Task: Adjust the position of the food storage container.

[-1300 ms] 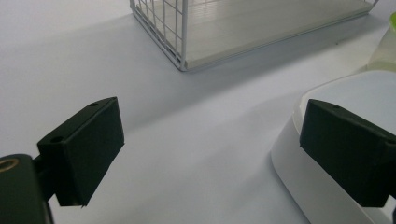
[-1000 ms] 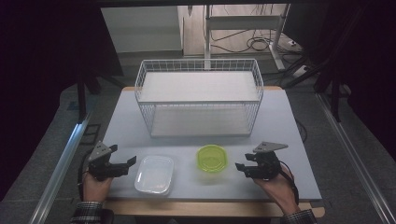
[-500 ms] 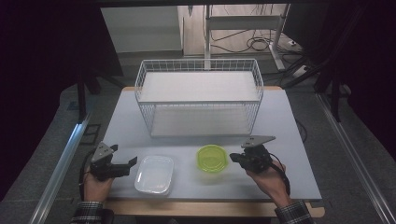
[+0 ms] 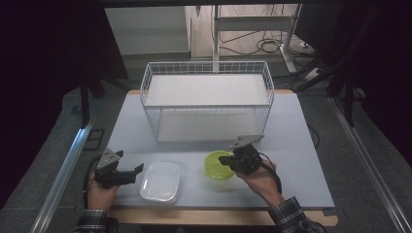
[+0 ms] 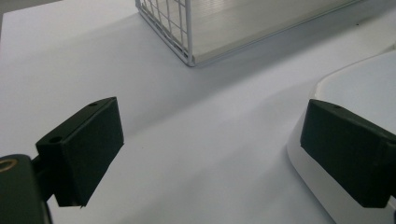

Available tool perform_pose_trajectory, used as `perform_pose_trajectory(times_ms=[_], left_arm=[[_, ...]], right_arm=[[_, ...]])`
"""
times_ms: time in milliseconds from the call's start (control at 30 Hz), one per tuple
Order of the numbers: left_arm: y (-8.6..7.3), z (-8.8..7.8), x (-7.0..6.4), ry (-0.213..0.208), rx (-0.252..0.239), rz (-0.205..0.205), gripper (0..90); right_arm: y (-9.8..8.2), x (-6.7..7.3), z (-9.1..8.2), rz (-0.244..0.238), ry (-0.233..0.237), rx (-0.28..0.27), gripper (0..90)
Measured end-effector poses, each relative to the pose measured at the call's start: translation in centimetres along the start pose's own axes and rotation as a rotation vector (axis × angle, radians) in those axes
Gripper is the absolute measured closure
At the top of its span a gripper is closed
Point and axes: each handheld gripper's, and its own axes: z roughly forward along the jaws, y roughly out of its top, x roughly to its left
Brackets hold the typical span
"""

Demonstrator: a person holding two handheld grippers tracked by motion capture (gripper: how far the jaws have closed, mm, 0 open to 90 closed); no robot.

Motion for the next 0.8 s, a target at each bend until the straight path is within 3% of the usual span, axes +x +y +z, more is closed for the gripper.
perform_pose_trajectory(times_ms=[100, 467, 700, 800], left_arm=[[0.0, 0.0, 0.0, 0.001, 0.002, 0.001, 5.5], [0.0, 0.1, -0.1, 0.001, 0.009, 0.012, 5.6], [0.0, 0.1, -0.2, 0.002, 0.011, 0.02, 5.6], [0.0, 0.1, -0.2, 0.003, 0.014, 0.025, 5.6]], right_arm=[[0.9, 1.0, 1.7, -0.037, 0.025, 0.019, 89.8], [2.3, 2.9, 5.0, -0.091, 0.059, 0.044, 89.8], [2.3, 3.3, 6.3, -0.129, 0.044, 0.088, 89.8], [2.0, 3.0, 6.1, -0.116, 0.047, 0.086, 89.8]])
